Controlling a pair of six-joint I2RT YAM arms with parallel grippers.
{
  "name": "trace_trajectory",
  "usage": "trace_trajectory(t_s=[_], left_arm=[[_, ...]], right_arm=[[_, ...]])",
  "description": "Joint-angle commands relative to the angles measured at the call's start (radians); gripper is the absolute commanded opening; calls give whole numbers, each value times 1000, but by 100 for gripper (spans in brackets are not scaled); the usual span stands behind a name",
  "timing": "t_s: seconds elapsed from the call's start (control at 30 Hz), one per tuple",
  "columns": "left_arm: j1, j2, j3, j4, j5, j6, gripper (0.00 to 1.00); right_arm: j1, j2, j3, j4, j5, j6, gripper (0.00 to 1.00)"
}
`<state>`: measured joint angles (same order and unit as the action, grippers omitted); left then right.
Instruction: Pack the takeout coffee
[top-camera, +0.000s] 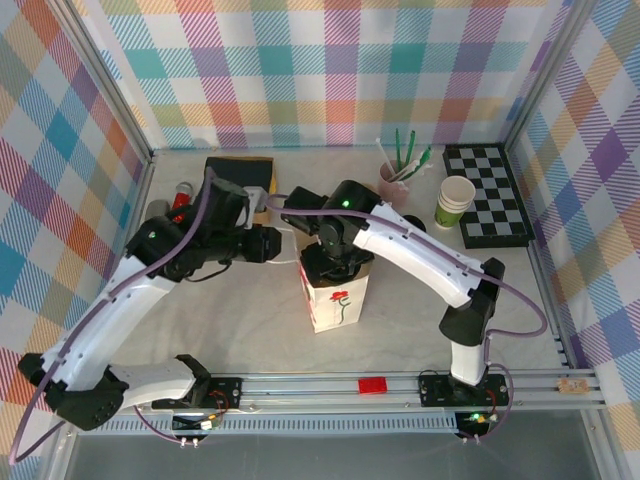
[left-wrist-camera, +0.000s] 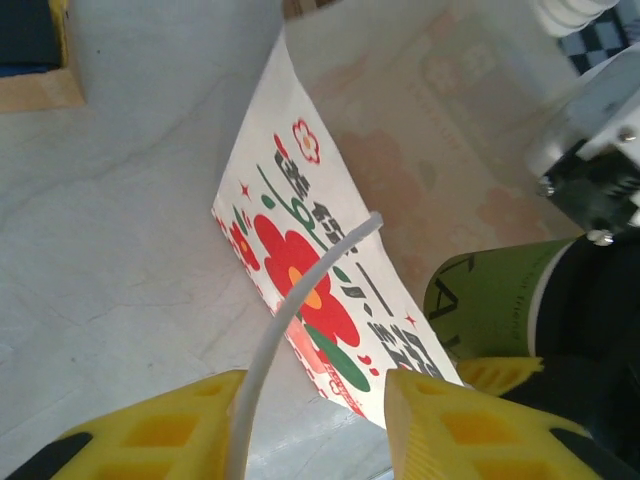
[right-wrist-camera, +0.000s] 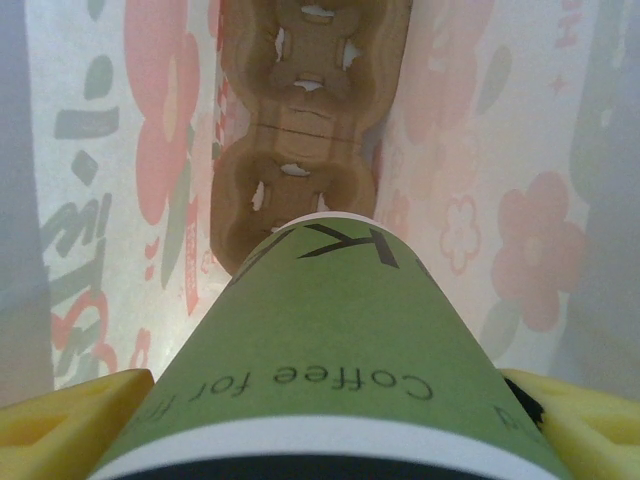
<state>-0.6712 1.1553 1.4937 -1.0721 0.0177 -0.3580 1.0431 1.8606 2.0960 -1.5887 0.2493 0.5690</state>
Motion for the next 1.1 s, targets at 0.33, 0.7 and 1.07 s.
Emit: trace_trajectory(t_s=[0.33, 0.7, 1.07], left_arm=[[-5, -3, 81, -36, -83, 10, 53], [58, 84, 31, 28, -65, 30, 59], [67, 60, -60, 79, -24, 28, 54]], right_arm=[[32, -32, 22, -51, -3, -7, 51], [-26, 38, 45, 27, -30, -28, 51], [-49, 81, 48, 40, -48, -50, 51]])
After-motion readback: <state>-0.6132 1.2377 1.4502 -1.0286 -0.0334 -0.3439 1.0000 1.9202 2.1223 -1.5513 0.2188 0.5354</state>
